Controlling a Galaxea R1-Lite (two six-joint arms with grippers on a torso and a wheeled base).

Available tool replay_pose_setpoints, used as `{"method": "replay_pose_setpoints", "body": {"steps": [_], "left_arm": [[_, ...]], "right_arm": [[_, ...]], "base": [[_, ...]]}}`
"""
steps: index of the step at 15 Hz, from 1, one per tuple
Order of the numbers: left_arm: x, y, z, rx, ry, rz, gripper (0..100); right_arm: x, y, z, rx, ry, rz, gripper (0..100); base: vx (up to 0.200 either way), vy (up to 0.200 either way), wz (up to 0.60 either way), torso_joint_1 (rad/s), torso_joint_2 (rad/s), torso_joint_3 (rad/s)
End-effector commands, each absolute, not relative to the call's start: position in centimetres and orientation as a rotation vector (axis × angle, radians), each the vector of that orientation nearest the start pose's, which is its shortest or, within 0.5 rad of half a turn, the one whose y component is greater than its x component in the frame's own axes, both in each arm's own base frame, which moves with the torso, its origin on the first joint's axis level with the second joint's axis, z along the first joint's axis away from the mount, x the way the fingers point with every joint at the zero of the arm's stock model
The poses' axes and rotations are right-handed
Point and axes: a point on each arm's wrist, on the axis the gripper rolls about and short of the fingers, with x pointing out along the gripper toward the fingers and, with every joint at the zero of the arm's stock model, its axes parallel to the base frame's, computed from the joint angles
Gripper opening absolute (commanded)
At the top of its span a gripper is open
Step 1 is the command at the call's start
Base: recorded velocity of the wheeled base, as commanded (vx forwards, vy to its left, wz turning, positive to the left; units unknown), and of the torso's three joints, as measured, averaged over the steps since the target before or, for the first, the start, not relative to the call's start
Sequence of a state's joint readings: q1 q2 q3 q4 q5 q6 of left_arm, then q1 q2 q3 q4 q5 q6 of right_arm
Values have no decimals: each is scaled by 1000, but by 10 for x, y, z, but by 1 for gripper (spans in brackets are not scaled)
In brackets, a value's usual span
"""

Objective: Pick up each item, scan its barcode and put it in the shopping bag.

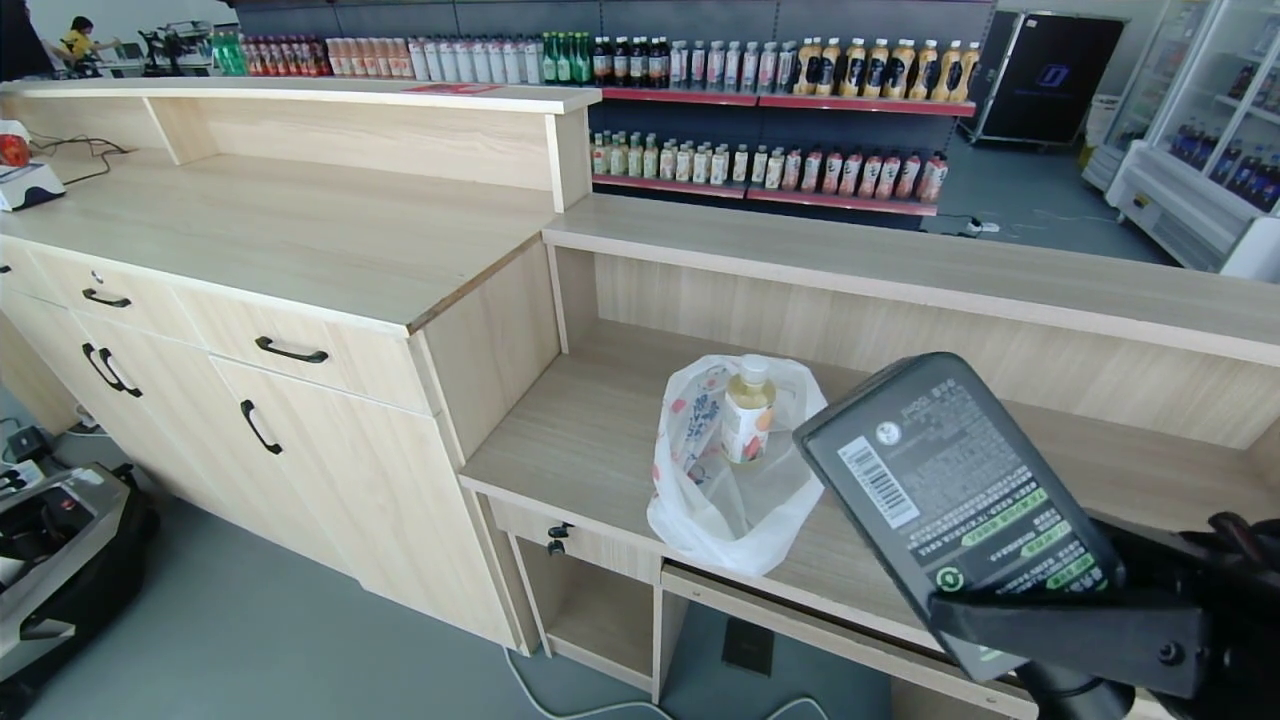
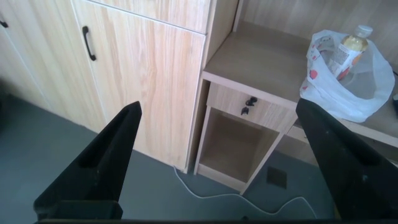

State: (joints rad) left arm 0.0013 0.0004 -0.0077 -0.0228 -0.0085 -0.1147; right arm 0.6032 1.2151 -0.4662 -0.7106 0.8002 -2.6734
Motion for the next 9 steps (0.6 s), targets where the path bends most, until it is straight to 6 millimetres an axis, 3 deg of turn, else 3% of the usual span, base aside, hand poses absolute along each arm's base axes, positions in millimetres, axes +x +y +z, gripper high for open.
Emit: {"method": "replay_pose_setpoints", "body": {"steps": [1,9], "left_arm": [[-23,0,80,-115,-30,-9,100],[-23,0,80,-115,-30,-9,100]], "right_arm": [[118,103,218,-2089,-1777,510,0],[104,93,230,-2035,-1730,545,0]], "base": [[0,0,0,0,0,0],[0,0,0,0,0,0]]}}
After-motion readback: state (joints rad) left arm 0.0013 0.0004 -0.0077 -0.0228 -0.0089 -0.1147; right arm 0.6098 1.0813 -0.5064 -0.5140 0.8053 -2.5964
